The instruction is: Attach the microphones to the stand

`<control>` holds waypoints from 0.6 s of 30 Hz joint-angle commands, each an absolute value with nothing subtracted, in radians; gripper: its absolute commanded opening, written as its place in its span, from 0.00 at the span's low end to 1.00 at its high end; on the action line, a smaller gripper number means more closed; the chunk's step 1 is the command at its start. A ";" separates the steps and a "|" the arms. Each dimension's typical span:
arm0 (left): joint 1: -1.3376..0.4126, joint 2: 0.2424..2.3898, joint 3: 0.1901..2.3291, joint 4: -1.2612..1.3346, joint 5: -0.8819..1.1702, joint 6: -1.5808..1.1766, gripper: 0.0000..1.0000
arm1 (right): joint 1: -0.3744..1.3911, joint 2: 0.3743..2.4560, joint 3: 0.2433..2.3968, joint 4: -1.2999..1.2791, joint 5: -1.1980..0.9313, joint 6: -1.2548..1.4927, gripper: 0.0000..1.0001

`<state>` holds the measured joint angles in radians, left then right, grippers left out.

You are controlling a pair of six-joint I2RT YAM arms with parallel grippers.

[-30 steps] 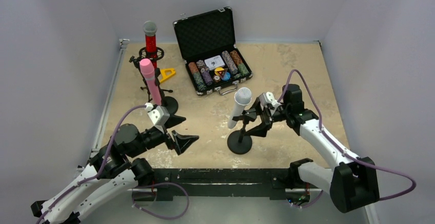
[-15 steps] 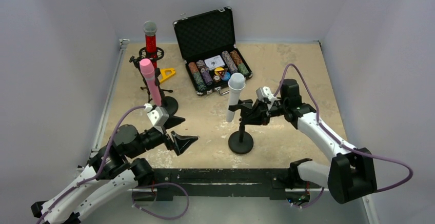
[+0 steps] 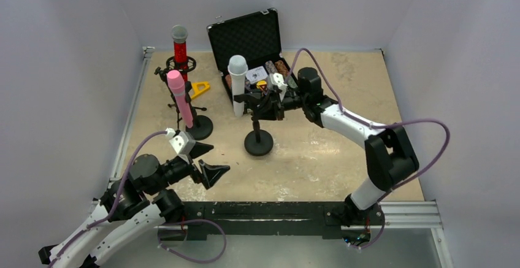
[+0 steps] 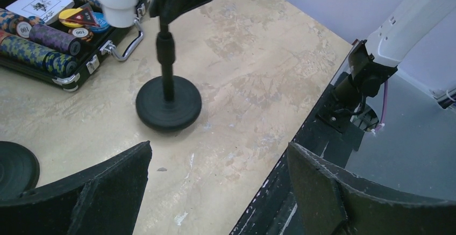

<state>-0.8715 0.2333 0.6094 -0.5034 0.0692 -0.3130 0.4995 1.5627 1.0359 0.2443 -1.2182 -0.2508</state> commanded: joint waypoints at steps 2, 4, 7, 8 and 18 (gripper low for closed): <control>-0.868 0.235 0.654 -0.535 0.033 -0.330 0.99 | 0.570 1.716 1.164 0.636 -1.097 0.079 0.00; -0.868 0.242 0.663 -0.546 0.029 -0.324 0.99 | 0.588 1.751 1.173 0.645 -1.091 0.089 0.01; -0.869 0.240 0.662 -0.551 0.022 -0.321 0.99 | 0.598 1.752 1.131 0.666 -1.116 0.072 0.10; -0.869 0.239 0.658 -0.550 0.020 -0.321 0.99 | 0.598 1.742 1.109 0.667 -1.126 0.056 0.15; -0.868 0.239 0.658 -0.542 0.034 -0.307 0.99 | 0.587 1.536 0.913 0.428 -1.148 -0.231 0.69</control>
